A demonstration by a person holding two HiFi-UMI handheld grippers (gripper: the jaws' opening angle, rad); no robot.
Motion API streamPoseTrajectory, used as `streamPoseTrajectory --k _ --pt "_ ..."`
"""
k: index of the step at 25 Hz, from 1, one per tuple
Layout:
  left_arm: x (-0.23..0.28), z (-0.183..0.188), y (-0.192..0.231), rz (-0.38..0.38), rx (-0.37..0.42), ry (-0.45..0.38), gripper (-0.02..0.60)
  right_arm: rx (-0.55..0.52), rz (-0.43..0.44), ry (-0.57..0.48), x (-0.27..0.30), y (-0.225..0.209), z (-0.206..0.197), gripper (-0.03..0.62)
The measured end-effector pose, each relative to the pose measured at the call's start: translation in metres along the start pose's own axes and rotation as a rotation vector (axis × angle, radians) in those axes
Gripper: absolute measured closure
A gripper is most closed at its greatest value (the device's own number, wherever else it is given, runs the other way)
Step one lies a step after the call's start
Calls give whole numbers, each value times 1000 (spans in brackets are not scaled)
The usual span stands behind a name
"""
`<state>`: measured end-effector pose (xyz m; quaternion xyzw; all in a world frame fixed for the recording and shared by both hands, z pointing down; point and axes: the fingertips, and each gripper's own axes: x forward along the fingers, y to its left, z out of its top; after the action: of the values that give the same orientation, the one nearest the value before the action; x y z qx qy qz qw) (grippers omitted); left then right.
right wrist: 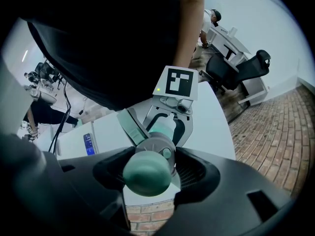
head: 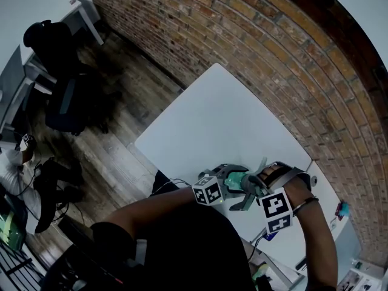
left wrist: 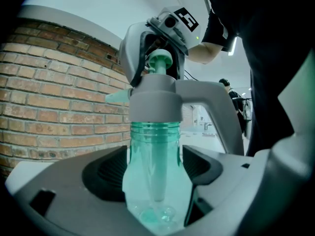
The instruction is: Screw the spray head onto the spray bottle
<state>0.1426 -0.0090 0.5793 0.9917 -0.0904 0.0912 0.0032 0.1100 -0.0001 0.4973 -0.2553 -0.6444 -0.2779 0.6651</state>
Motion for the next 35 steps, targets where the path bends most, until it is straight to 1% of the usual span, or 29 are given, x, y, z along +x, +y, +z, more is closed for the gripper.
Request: streamPoseTrajectory --k 4,9,15,17,22,28,35 --pt "-1 0 0 -2 1 -1 244 103 10 -19 0 -2 1 338" --pt "-1 0 0 -3 0 0 244 187 0 -28 0 -3 1 338" --pt "0 0 -1 -3 -1 -1 244 372 -1 -82 0 -3 2 338" --pt "-1 0 -1 -4 -1 -1 244 411 -12 -91 0 -4 2 338" --pt "-1 0 -1 -13 0 0 244 439 -16 -86 0 -3 2 337" --pt "1 -1 -3 -21 -3 2 244 482 -27 -116 2 -1 2 336" --pt "0 -1 -2 -24 -8 0 244 490 -38 -129 3 -3 2 333"
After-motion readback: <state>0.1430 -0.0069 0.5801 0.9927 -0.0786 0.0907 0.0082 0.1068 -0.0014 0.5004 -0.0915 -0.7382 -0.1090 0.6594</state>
